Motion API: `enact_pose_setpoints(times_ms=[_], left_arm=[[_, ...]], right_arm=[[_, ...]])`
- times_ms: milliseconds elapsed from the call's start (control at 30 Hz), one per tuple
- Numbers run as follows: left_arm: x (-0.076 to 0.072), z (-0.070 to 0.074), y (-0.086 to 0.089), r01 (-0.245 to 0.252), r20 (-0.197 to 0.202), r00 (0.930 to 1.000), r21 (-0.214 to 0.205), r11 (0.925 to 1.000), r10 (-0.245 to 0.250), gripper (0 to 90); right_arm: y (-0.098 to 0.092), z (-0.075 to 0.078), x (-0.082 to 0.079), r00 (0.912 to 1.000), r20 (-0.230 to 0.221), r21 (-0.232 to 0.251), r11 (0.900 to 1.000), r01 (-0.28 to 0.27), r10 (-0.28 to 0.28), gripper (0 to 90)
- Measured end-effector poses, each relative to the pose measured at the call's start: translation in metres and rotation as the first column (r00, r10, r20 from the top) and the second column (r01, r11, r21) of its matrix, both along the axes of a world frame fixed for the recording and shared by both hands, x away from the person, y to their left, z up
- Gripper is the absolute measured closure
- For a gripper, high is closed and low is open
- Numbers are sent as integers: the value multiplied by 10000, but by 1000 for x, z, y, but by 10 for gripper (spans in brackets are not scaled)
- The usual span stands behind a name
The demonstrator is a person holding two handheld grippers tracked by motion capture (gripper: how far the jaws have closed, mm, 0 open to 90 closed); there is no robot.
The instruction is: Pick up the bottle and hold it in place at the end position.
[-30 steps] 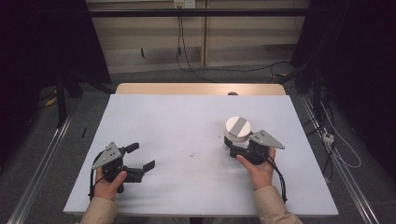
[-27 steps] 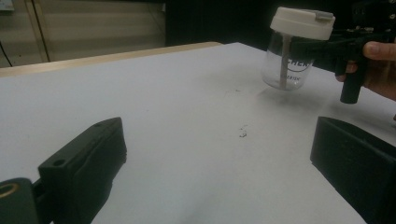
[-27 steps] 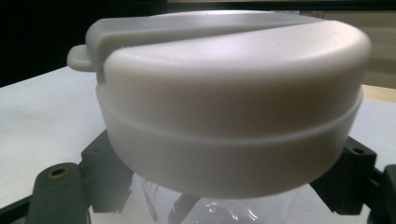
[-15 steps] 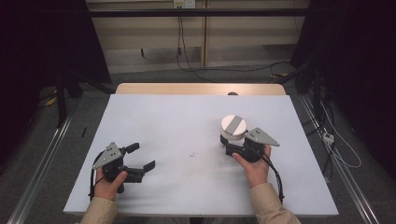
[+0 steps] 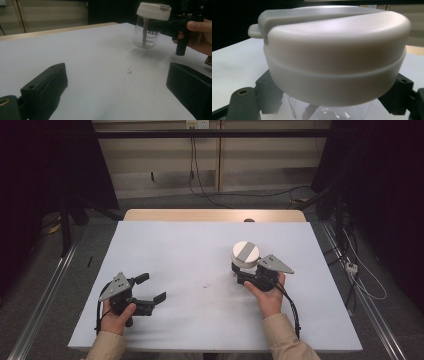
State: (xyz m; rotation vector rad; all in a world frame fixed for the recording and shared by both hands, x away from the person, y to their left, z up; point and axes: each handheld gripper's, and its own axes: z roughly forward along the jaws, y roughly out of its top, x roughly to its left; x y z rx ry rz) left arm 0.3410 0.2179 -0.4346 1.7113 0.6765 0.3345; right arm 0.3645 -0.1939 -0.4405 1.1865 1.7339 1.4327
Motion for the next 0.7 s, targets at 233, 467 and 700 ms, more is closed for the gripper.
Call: enact_pose_setpoints(times_ms=[233, 467, 700], left_arm=[[0, 0, 0, 5, 1, 10000, 0, 10000, -5, 31], [0, 0, 0, 12, 1, 10000, 22, 10000, -12, 32], [0, 0, 1, -13, -17, 10000, 14, 10000, 13, 33]], right_arm=[[5, 1, 4, 10000, 33, -11, 10000, -51, 51, 192], [10, -1, 9, 10000, 4, 24, 10000, -21, 21, 192], [13, -1, 12, 10000, -14, -14, 10000, -14, 14, 192]])
